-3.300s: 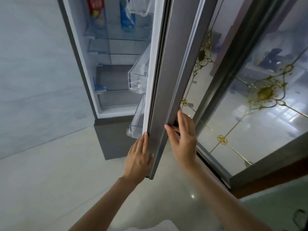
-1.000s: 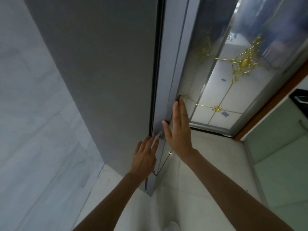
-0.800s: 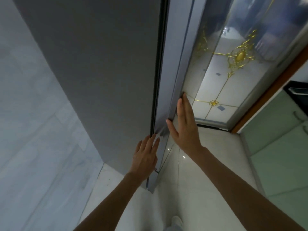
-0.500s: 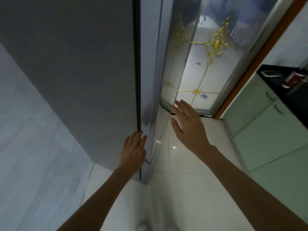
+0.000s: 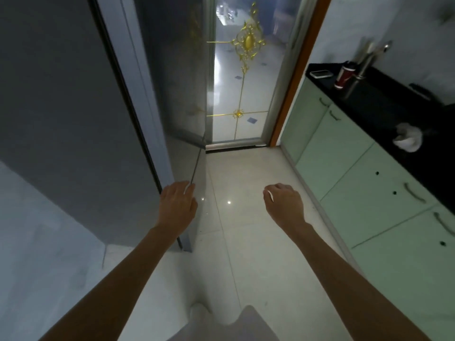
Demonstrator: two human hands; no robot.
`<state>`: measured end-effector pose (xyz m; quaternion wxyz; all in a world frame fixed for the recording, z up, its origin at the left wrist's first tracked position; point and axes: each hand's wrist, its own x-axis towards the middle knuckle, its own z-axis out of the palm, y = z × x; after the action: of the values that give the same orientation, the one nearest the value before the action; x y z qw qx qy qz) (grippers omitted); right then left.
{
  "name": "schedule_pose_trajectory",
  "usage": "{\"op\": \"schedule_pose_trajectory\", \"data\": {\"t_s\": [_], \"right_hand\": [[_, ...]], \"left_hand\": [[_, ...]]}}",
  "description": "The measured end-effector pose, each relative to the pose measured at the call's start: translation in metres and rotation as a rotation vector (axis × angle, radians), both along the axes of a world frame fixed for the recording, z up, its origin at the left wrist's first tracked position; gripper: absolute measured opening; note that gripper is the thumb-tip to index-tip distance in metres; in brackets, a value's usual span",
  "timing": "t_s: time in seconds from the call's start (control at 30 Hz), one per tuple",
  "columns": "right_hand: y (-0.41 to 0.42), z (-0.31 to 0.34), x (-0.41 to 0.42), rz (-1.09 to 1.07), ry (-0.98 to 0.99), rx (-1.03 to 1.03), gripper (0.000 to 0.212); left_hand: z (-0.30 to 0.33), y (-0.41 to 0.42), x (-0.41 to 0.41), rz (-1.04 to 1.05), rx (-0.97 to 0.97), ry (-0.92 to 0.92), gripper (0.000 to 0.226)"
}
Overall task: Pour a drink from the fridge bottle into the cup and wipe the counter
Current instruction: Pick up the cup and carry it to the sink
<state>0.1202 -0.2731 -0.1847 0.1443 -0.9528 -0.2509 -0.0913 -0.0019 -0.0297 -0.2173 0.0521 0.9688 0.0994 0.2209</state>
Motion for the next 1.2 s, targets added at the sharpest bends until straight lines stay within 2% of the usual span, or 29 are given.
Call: {"op": "schedule_pose_trajectory", "data": {"t_s": [0.27, 0.6, 0.77, 1.2], "right_hand": [[-0.138, -0.020, -0.086, -0.284, 0.083, -0.005, 0.024], [-0.273, -0.032, -0.180, -0.620, 0.144, 0.090, 0.025], [-0.325, -0.032, -0.198, -0.790, 0.122, 0.124, 0.021], [-0.428, -0.007, -0.202, -1.168, -0.018, 0.137, 0.023]], "left_hand": [[-0.007, -0.122, -0.006, -0.250, -0.024, 0.138, 0.037], [-0.005, -0.285, -0.007, -0.598, 0.021, 0.175, 0.035], [-0.002, -0.357, 0.009, -0.780, 0.029, 0.198, 0.037], [0.024, -0.534, 0.088, -1.298, 0.066, 0.089, 0.035]]}}
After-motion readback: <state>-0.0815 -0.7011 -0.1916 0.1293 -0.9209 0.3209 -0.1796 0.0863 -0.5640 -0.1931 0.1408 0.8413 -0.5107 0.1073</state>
